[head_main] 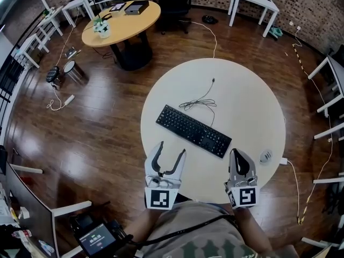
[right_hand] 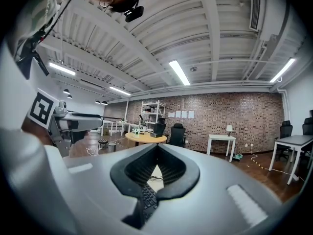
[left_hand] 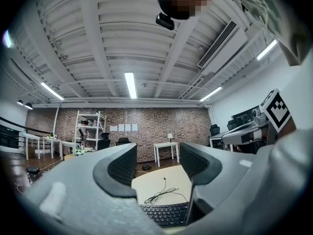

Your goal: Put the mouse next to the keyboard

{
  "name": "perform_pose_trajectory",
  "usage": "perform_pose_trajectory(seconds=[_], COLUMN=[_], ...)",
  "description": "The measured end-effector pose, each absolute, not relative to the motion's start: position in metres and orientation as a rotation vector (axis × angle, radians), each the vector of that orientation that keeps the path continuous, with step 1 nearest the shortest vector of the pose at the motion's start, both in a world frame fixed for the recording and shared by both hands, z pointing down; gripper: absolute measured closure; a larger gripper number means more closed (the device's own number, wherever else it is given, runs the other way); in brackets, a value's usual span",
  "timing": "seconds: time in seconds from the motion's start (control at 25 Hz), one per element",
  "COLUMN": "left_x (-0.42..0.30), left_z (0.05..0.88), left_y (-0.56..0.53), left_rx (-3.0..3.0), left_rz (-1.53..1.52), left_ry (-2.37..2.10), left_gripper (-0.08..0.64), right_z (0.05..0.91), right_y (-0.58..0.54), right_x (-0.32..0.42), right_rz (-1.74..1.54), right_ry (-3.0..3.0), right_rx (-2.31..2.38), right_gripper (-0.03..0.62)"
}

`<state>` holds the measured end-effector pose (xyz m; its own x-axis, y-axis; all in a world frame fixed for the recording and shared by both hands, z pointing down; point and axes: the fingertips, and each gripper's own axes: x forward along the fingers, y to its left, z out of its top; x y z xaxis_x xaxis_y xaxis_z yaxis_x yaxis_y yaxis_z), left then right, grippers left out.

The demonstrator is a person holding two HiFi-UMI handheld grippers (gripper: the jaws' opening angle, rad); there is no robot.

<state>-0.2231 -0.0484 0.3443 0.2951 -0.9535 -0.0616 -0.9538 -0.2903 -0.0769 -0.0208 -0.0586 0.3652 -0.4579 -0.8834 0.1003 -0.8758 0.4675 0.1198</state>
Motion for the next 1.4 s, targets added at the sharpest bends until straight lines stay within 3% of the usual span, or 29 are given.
perform_pose_trajectory(seconds=[0.12, 0.2, 0.68, 1.4], left_x=[-0.224, -0.224, -0.233, -0.236], left_z=[0.35, 0.353, 0.35, 0.36], left_y=[-0.047, -0.045, -0.048, -0.037], left_rx=[-2.456, -2.453, -2.404, -2.441], left_rz=[-0.012, -0.021, -0.063, -0.115], left_ry=[1.839, 1.843, 1.842, 1.802], left_gripper=[0.3, 0.386, 0.553, 0.56], right_z=[0.367, 0.368, 0.373, 0.371], right_y=[-0.059, -0.058, -0.059, -0.042], right_x=[-0.02, -0.019, -0.015, -0.023], right_rz=[-0.076, -0.075, -0.055, -0.031], right_ry=[-2.558, -2.561, -2.533, -2.531], right_rx=[1.542, 1.542, 1.581, 1.596], right_gripper=[0.588, 0.588, 0.588, 0.588])
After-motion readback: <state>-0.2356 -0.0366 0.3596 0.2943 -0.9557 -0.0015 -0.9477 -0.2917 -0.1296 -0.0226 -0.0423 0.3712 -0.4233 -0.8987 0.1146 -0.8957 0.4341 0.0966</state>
